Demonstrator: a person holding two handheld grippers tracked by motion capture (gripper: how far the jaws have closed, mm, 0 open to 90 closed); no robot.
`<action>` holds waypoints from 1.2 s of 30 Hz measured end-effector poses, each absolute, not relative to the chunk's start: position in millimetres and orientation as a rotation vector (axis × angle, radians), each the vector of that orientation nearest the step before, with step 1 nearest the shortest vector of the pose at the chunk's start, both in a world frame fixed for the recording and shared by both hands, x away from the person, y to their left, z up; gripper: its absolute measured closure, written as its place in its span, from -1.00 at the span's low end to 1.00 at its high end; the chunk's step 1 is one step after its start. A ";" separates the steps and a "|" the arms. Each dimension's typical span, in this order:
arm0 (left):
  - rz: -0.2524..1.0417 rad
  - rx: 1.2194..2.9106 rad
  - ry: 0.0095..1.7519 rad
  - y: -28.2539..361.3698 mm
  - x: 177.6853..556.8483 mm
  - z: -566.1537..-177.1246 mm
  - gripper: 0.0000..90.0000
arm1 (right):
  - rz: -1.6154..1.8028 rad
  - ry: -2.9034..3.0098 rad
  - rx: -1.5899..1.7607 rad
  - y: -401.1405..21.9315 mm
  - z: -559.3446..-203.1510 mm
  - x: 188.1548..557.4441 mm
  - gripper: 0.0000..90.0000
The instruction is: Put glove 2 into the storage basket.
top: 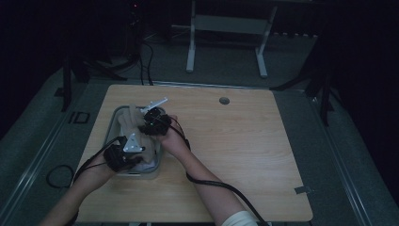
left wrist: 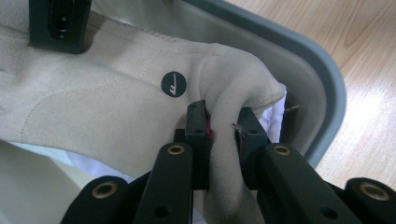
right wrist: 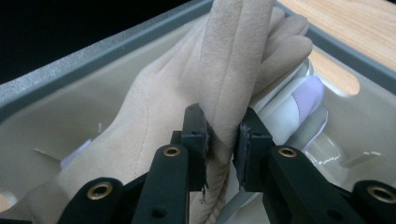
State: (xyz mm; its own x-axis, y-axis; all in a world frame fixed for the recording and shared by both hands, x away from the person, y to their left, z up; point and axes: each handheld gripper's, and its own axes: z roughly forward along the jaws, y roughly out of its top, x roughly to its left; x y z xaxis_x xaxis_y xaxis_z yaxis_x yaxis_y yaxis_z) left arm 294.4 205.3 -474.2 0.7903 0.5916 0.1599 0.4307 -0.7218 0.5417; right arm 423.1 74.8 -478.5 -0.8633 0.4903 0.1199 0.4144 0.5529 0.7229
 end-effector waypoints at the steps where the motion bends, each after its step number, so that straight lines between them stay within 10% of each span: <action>1: 0.445 2.494 0.761 205.0 294.7 -475.7 0.75 | 1.198 2.681 0.781 75.0 -480.0 423.3 0.69; 13: 0.383 2.469 0.770 202.9 296.9 -481.4 0.46 | 1.217 2.686 0.833 67.2 -482.2 428.3 0.22; 23: 0.421 2.342 0.831 207.0 295.5 -459.1 -0.63 | 1.224 2.657 0.804 51.2 -467.7 422.9 -0.34; 36: 0.470 2.182 0.835 180.9 287.4 -451.5 -0.69 | 1.249 2.636 0.716 11.6 -461.4 409.3 -0.67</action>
